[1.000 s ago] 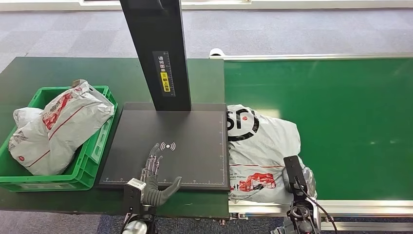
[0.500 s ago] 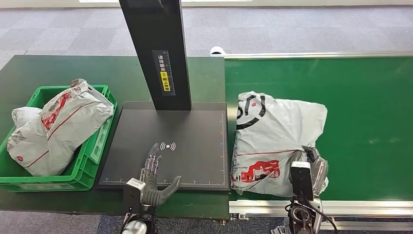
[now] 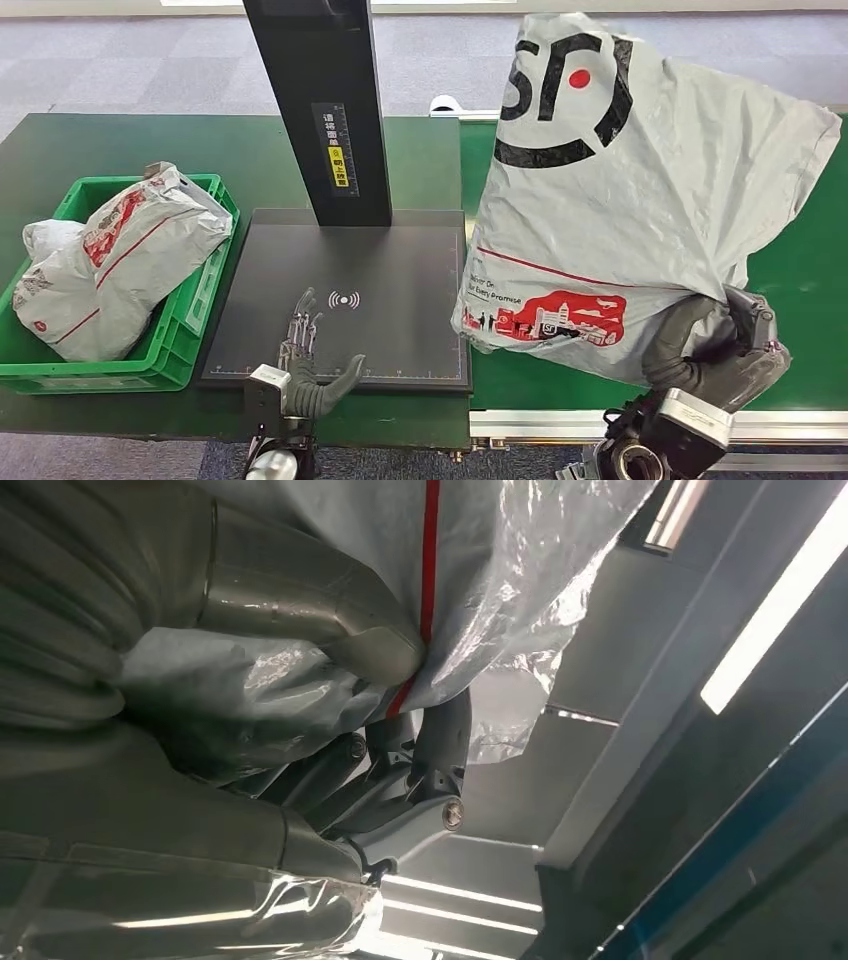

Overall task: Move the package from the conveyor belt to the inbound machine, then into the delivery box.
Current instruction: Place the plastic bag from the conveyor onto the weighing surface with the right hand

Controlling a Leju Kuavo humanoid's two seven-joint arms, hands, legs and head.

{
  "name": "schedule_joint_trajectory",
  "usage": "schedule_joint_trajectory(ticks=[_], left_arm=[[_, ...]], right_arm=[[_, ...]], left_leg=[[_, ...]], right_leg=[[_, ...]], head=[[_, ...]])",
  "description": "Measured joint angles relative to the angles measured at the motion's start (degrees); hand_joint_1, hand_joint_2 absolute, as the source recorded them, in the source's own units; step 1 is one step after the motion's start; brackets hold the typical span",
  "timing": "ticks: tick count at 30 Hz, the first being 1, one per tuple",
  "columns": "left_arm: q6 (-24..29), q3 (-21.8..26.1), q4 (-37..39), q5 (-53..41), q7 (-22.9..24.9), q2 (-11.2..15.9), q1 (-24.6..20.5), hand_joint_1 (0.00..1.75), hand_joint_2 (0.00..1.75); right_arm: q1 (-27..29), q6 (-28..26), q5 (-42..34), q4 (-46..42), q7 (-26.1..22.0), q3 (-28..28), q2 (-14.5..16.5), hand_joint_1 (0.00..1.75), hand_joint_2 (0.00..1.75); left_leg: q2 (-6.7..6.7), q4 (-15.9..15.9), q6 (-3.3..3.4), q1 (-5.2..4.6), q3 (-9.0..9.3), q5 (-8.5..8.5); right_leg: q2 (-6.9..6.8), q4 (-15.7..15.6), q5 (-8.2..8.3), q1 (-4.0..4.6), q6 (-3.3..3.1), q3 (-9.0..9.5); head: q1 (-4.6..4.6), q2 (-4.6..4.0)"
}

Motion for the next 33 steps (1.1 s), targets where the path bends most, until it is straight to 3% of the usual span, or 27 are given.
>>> schedule_joint_trajectory(ticks=[4, 8, 11, 16, 26, 30, 33], left_arm=[[1.02, 0.06, -1.66, 0.00, 0.00, 0.55, 0.15, 0.00, 1.75], [2.18, 0.16, -3.21, -0.02, 0.00, 1.14, 0.01, 0.00, 1.75], [3.55, 0.43, -4.43, -0.35, 0.00, 1.68, -0.17, 0.00, 1.75], [5.86, 1.07, -7.12, -0.55, 0.00, 2.62, -0.23, 0.00, 1.75], [6.96, 2.57, -11.93, -0.69, 0.00, 3.99, 0.30, 0.00, 1.75], [7.55, 2.25, -12.17, -1.31, 0.00, 4.09, -0.36, 0.00, 1.75], [9.11, 1.52, -12.58, -1.27, 0.00, 4.24, -0.97, 0.00, 1.75]], right_arm=[[-1.79, 6.61, -4.96, 2.73, 0.01, 2.55, -1.29, 1.75, 1.75], [-7.27, 16.87, -5.90, 13.14, 0.10, 3.31, -1.70, 1.75, 1.75], [-11.23, 21.59, -5.52, 22.57, 0.10, 3.74, -1.52, 1.75, 1.75], [-14.85, 24.70, -5.86, 35.06, 0.10, 4.18, -0.57, 1.75, 1.75], [-18.31, 29.17, -3.68, 50.26, 0.10, 4.85, 0.76, 1.75, 1.75], [-18.60, 30.04, -1.66, 56.04, 0.10, 5.26, 1.11, 0.00, 1.75], [-19.39, 29.72, 0.17, 60.33, 0.27, 5.33, 1.24, 0.00, 1.75]], left_leg=[[0.02, 0.00, 0.00, 0.00, 0.00, 0.01], [0.02, 0.00, 0.01, 0.01, 0.05, 0.07], [-0.01, 0.00, 0.00, 0.02, 0.06, 0.10], [-0.02, 0.00, -0.01, 0.04, 0.01, 0.10], [-0.05, 0.00, -0.01, 0.03, -0.07, 0.09], [-0.05, 0.00, -0.01, 0.03, -0.07, 0.09], [-0.04, 0.00, -0.01, 0.03, -0.07, 0.09]], right_leg=[[0.01, 0.00, 0.01, 0.00, 0.00, 0.03], [0.00, 0.00, 0.04, 0.01, -0.03, 0.07], [-0.01, 0.01, 0.05, 0.02, -0.03, 0.08], [-0.02, 0.02, 0.04, 0.04, -0.04, 0.04], [-0.05, 0.01, 0.03, 0.04, -0.04, -0.05], [-0.05, 0.02, 0.03, 0.04, -0.04, -0.06], [-0.04, 0.02, 0.03, 0.04, -0.04, -0.06]], head=[[0.01, 0.00], [0.01, -0.01], [0.00, 0.00], [0.01, -0.01], [0.00, 0.00], [0.01, -0.01], [0.01, -0.01]])
